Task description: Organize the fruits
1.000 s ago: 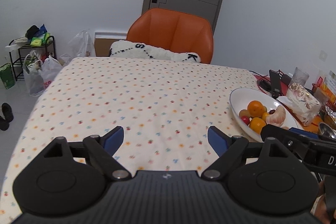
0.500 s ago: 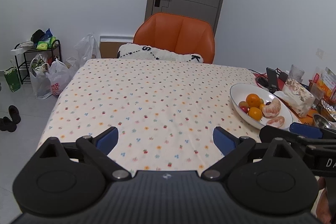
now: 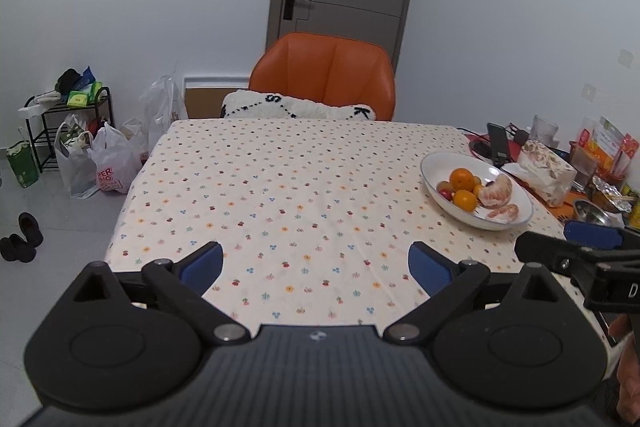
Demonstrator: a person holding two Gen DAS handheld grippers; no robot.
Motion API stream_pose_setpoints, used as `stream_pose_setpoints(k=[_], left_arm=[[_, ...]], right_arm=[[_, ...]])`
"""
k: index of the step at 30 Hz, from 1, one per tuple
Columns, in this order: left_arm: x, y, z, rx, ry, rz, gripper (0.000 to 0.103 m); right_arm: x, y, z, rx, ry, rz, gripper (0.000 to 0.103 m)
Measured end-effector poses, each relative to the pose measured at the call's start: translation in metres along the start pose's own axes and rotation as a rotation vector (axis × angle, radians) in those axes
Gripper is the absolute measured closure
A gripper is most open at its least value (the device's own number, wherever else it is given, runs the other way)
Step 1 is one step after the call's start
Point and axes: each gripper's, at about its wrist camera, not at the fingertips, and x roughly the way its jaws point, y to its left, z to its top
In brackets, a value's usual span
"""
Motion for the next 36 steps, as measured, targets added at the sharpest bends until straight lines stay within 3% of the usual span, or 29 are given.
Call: stream_pose_setpoints(k=[12, 36], left_arm=[[-0.039, -0.001, -0.006, 0.041, -0.014, -0.02, 0.003], [-0.041, 0.007, -0.004, 0.027, 0.0, 0.003, 0.003]], right_arm=[[-0.036, 0.01, -0.002, -0.019, -0.004, 0.013, 0.0], [-0.041, 0.007, -0.001, 0.005, -0.008, 0.014, 0.0]])
